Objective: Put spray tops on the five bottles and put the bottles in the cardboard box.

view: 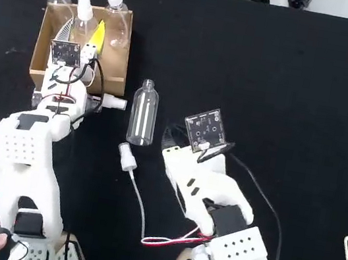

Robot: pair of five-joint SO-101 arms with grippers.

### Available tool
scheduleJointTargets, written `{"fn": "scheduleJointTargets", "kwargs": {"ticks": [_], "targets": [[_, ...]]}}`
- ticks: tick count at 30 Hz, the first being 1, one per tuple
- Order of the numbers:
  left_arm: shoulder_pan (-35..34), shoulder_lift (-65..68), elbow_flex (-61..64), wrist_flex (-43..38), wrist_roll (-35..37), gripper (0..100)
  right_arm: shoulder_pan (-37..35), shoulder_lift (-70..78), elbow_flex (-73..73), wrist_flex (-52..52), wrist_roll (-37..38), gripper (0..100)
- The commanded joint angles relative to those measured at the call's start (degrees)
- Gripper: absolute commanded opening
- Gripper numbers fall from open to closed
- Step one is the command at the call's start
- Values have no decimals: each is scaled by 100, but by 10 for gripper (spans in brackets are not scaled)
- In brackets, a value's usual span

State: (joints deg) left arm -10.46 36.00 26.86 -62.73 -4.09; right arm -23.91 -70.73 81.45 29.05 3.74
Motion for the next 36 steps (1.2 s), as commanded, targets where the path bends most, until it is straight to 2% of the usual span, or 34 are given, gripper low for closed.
{"fn": "scheduleJointTargets", "kwargs": {"ticks": [1,8,14,19,23,32,36], "targets": [[-66,-79,-338,-141,62,80,62,-75,-22,-176,53,42],[-66,-79,-303,-132,545,80,62,-75,-22,-176,53,42],[-66,-70,-330,-114,492,80,62,-75,-22,-176,53,42],[-84,-70,-576,607,536,80,62,-75,-22,-176,53,42],[-136,-70,-593,369,695,80,62,-75,-22,-176,53,42],[-215,-79,-338,378,721,80,70,-75,-31,-176,53,42],[-207,-79,-356,387,730,144,70,-75,-31,-176,53,42]]}}
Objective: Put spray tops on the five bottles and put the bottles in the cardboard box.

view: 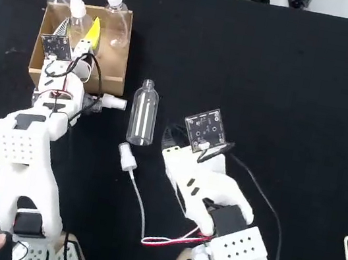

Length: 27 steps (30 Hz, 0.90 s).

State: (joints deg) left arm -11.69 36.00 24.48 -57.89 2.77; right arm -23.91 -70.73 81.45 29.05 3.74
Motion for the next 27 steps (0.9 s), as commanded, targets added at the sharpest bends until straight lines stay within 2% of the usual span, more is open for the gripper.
{"fn": "scheduleJointTargets", "kwargs": {"ticks": [1,5,10,27], "targets": [[-66,-79,-110,-97,44,174,70,-75,-31,-176,53,42],[-57,-79,-101,-88,44,246,70,-75,-31,-176,53,42],[-84,-79,-101,-114,44,220,70,-75,-31,-176,62,42],[40,-79,40,-88,9,222,79,-75,-31,-176,62,42]]}}
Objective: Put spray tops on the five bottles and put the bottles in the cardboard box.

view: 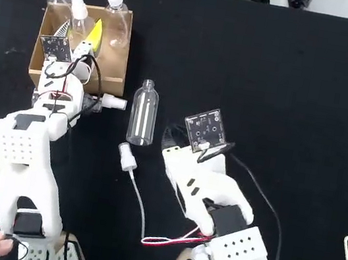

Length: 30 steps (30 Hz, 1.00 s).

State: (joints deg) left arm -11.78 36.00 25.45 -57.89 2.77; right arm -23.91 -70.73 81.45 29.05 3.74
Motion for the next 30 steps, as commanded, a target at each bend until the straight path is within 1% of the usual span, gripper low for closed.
{"fn": "scheduleJointTargets", "kwargs": {"ticks": [1,5,10,16,30], "targets": [[48,-79,-57,-88,9,222,79,-75,-31,-176,62,42],[48,-79,-48,-88,26,232,79,-75,-31,-176,62,42],[48,-79,-48,-88,44,327,79,-75,-31,-176,62,42],[40,-79,-48,-114,44,278,88,-75,-31,-176,62,42],[40,-149,145,-132,53,277,88,-75,-31,-176,62,42]]}}
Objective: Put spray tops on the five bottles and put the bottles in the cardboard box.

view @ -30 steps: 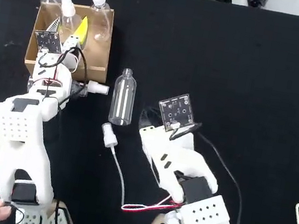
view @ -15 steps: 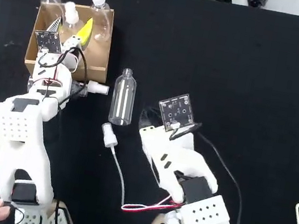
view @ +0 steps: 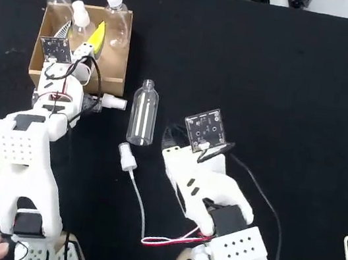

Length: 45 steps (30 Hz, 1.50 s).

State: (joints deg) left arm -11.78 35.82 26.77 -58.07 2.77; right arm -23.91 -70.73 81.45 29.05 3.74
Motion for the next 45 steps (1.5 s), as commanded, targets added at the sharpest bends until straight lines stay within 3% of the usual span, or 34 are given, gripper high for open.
{"fn": "scheduleJointTargets", "kwargs": {"ticks": [1,26,37,45], "targets": [[22,-132,13,-114,53,276,88,-75,-31,-176,62,42],[-13,-1055,716,-70,53,274,70,-75,-22,-176,62,42],[-57,-2382,1851,-62,53,274,62,-75,-13,-176,62,42],[-171,-3578,3389,-70,44,274,79,-57,-13,-176,62,42]]}}
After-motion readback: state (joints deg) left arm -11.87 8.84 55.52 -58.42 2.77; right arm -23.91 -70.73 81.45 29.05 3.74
